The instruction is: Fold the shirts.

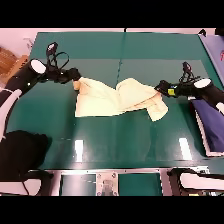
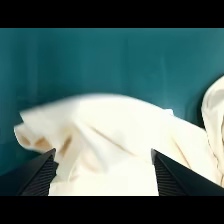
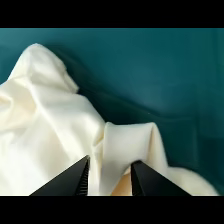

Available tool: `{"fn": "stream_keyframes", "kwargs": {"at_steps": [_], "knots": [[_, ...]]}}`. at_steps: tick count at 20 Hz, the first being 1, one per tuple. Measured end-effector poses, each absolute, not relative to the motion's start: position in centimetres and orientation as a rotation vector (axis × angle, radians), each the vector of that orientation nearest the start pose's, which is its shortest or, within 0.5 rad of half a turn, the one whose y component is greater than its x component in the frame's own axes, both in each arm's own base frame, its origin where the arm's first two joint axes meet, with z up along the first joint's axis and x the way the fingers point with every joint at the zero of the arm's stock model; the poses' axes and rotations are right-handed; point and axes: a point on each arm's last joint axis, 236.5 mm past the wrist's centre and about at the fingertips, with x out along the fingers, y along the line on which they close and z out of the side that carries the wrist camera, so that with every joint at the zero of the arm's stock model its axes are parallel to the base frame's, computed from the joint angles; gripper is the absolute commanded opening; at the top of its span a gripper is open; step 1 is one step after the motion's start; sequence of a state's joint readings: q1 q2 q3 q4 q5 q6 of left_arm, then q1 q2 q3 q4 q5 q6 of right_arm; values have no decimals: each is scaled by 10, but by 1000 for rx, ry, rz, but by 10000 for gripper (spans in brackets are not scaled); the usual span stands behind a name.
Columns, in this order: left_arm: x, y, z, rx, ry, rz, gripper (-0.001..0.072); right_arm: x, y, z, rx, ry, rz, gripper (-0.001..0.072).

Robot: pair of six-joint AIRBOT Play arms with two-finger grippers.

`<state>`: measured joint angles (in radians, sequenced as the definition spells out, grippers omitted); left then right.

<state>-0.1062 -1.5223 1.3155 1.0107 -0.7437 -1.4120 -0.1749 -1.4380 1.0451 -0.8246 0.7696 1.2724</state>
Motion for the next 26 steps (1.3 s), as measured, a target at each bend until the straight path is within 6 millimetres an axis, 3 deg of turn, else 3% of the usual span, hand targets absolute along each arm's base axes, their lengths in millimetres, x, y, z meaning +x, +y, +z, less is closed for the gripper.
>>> {"fn": "stream_keyframes", "kwargs": {"at_steps": [1, 2, 4, 5, 7, 11, 14, 15, 16, 17, 18, 26], "knots": [[502, -139, 30, -367, 950, -337, 678, 459, 25, -21, 594, 1017, 159, 312], [499, -136, 37, -366, 973, -351, 573, 457, 15, -15, 597, 1034, 164, 312], [487, -127, 48, -364, 1049, -382, 86, 444, -6, -10, 617, 1091, 170, 286], [479, -120, 54, -363, 1091, -396, 19, 436, -15, -9, 635, 1112, 167, 195], [459, -109, 62, -363, 1175, -418, 18, 419, -34, -10, 672, 1146, 145, 29], [410, -98, 67, -355, 1288, -431, 19, 375, -45, -26, 760, 1222, 108, 12], [357, -91, 44, -354, 1374, -393, 43, 341, -42, -40, 819, 1258, 72, 13], [342, -90, 32, -365, 1388, -373, 420, 334, -42, -44, 832, 1259, 55, 13], [330, -89, 17, -384, 1402, -350, 665, 327, -40, -48, 845, 1264, 46, 13], [323, -89, 3, -406, 1403, -329, 603, 321, -39, -52, 855, 1270, 38, 13], [319, -90, -9, -440, 1392, -307, 484, 319, -38, -54, 866, 1266, 30, 13], [338, -110, -84, -685, 1361, -253, 485, 319, -41, -61, 885, 1232, -10, 13]]}}
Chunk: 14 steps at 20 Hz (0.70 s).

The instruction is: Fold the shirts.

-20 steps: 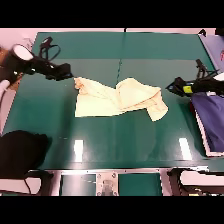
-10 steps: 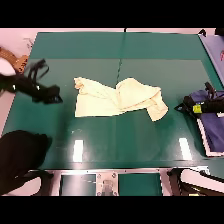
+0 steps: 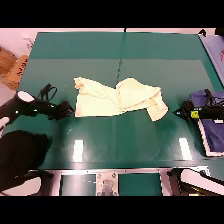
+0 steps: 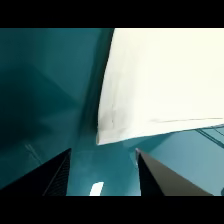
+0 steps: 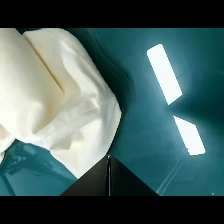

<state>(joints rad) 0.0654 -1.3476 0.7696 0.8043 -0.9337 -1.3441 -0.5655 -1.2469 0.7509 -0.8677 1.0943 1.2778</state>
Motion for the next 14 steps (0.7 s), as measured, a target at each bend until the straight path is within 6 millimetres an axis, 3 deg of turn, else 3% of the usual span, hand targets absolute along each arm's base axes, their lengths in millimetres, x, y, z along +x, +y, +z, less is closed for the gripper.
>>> {"fn": "stream_keyframes", "kwargs": {"at_steps": [5, 7, 8, 9, 11, 14], "knots": [[353, -134, -98, -832, 1332, -326, 467, 322, -45, -62, 881, 1212, -26, 15], [362, -134, -102, -839, 1297, -332, 75, 322, -45, -62, 881, 1212, -26, 184], [364, -133, -104, -829, 1289, -338, 20, 323, -46, -62, 881, 1210, -27, 204], [366, -134, -103, -814, 1278, -355, 20, 323, -46, -62, 881, 1210, -28, 207], [369, -141, -94, -822, 1266, -406, 20, 323, -46, -63, 882, 1211, -28, 310], [373, -147, -83, -823, 1249, -454, 20, 320, -44, -68, 895, 1233, -24, 315]]}}
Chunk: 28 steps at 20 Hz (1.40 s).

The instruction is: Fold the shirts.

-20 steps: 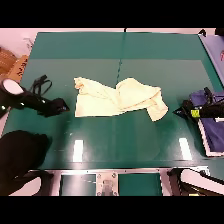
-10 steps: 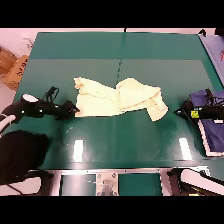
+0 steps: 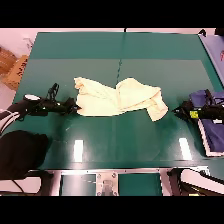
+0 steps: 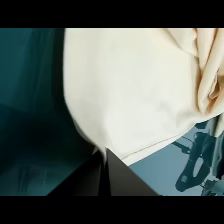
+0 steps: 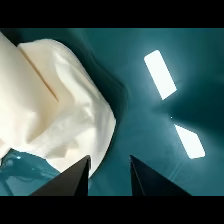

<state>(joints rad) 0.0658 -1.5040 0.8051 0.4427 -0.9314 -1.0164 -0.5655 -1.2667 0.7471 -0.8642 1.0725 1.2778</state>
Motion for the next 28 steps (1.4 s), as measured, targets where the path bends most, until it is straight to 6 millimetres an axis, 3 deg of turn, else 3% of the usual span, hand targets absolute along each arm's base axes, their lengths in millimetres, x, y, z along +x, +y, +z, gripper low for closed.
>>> {"fn": "stream_keyframes", "kwargs": {"at_steps": [2, 8, 9, 12, 15, 17, 20, 22, 25, 28], "knots": [[375, -150, -79, -821, 1242, -474, 20, 319, -41, -76, 918, 1256, -21, 381], [377, -151, -74, -819, 1232, -492, 20, 335, -21, -97, 1049, 1259, 66, 370], [378, -151, -74, -820, 1231, -492, 20, 339, -18, -100, 1067, 1260, 77, 326], [378, -151, -74, -821, 1230, -492, 19, 351, -15, -110, 1062, 1260, 84, 13], [380, -151, -70, -816, 1221, -496, 18, 367, -17, -107, 1026, 1244, 103, 12], [386, -154, -54, -801, 1194, -530, 18, 378, -20, -91, 995, 1222, 139, 12], [405, -158, 1, -737, 1090, -621, 18, 398, -15, -29, 941, 1138, 251, 12], [417, -162, 64, -675, 976, -693, 19, 412, -16, 36, 892, 1015, 306, 12], [419, -166, 191, -540, 728, -790, 18, 417, -17, 157, 784, 768, 363, 12], [386, -168, 331, -371, 422, -844, 19, 393, -19, 287, 642, 485, 360, 12]]}}
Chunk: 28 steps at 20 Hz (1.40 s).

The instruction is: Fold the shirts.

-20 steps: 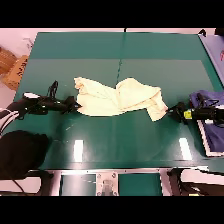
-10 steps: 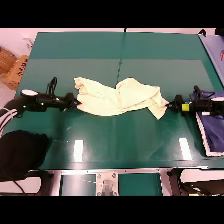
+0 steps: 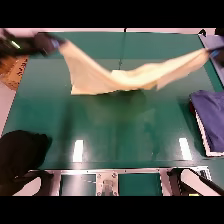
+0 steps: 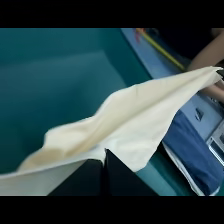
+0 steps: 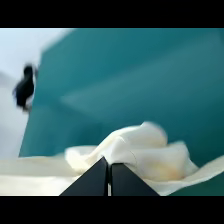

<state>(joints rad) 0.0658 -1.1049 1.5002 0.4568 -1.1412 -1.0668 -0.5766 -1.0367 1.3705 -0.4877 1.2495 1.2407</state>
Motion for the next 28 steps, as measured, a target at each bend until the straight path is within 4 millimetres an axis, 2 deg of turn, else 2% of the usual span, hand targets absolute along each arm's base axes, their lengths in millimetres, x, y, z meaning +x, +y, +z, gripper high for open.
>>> {"fn": "stream_keyframes", "kwargs": {"at_steps": [2, 4, 6, 7, 8, 10, 13, 15, 17, 18, 21, 24, 26, 28], "knots": [[350, -165, 412, -272, 228, -835, 19, 361, -16, 367, 540, 294, 328, 12], [306, -160, 480, -174, 57, -795, 20, 323, -8, 434, 442, 112, 279, 13], [271, -152, 522, -102, -58, -741, 19, 286, 5, 486, 366, -46, 239, 12], [257, -147, 539, -76, -105, -707, 19, 270, 12, 505, 337, -111, 224, 12], [247, -142, 550, -52, -136, -674, 19, 255, 18, 523, 312, -173, 210, 12], [239, -133, 559, -26, -161, -620, 19, 237, 25, 544, 286, -252, 192, 12], [257, -117, 545, -15, -111, -536, 19, 241, 15, 546, 293, -261, 169, 12], [285, -108, 518, -27, -32, -501, 20, 262, -3, 529, 338, -210, 160, 13], [325, -103, 478, -51, 82, -483, 19, 293, -19, 499, 388, -126, 174, 12], [348, -100, 451, -64, 152, -477, 20, 314, -25, 476, 418, -69, 192, 13], [412, -97, 359, -110, 368, -480, 20, 382, -35, 384, 506, 132, 236, 13], [471, -99, 252, -191, 587, -488, 20, 451, -43, 268, 596, 338, 215, 13], [501, -107, 179, -230, 718, -494, 20, 487, -49, 194, 652, 455, 181, 12], [526, -118, 123, -261, 784, -490, 20, 514, -54, 131, 704, 548, 153, 12]]}}
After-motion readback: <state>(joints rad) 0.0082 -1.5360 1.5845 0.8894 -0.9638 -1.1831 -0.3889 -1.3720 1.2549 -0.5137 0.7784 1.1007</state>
